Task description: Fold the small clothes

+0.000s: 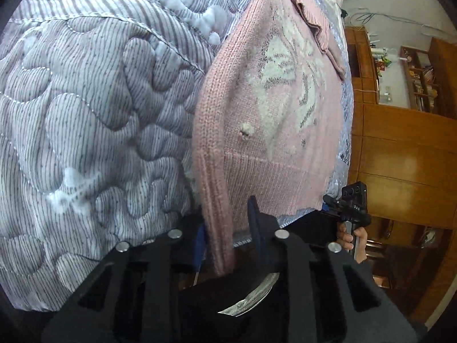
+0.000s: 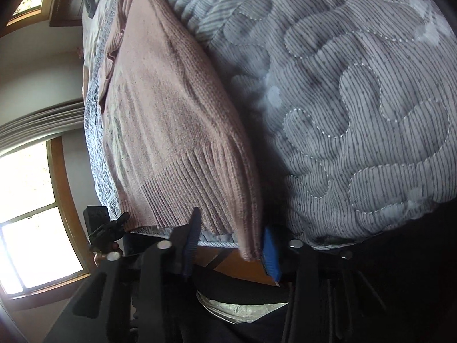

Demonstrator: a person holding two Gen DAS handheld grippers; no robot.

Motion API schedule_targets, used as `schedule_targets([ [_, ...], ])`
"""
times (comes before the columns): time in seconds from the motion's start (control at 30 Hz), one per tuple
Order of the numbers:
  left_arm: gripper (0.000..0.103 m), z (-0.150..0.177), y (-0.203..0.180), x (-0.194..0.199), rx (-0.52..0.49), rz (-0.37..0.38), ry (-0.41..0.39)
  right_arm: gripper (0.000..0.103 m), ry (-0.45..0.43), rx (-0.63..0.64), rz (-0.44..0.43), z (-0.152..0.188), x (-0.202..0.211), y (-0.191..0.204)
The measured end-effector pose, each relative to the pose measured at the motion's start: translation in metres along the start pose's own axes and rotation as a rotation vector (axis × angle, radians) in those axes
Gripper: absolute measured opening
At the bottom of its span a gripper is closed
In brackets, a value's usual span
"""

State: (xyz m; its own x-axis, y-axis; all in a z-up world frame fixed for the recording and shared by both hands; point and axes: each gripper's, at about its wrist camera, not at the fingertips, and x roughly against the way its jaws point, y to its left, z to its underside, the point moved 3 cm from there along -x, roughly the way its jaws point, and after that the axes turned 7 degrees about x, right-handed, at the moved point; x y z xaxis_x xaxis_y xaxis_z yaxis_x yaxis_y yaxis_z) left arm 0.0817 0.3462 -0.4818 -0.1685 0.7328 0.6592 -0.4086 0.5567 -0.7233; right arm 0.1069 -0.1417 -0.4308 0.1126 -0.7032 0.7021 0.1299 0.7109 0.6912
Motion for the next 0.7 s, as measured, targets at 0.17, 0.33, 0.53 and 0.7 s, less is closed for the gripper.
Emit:
schedule_targets([
  [0.17,0.007,0.008,-0.007,0.018,0.023,0.060,-0.074,0.010,-0.061,0.043,-0.041,0.010,0.015,0.016],
  [0.33,0.007,0.016,-0.031,0.045,0.036,0.186,-0.147,0.009,-0.143,0.039,-0.153,0.014,0.048,0.031],
  [0.53,0.007,0.007,-0.062,0.072,0.052,0.304,-0.200,0.009,-0.231,0.042,-0.257,0.001,0.084,0.056],
  [0.7,0.007,-0.014,-0.083,0.089,0.087,0.361,-0.234,0.009,-0.287,0.055,-0.295,-0.024,0.104,0.081],
])
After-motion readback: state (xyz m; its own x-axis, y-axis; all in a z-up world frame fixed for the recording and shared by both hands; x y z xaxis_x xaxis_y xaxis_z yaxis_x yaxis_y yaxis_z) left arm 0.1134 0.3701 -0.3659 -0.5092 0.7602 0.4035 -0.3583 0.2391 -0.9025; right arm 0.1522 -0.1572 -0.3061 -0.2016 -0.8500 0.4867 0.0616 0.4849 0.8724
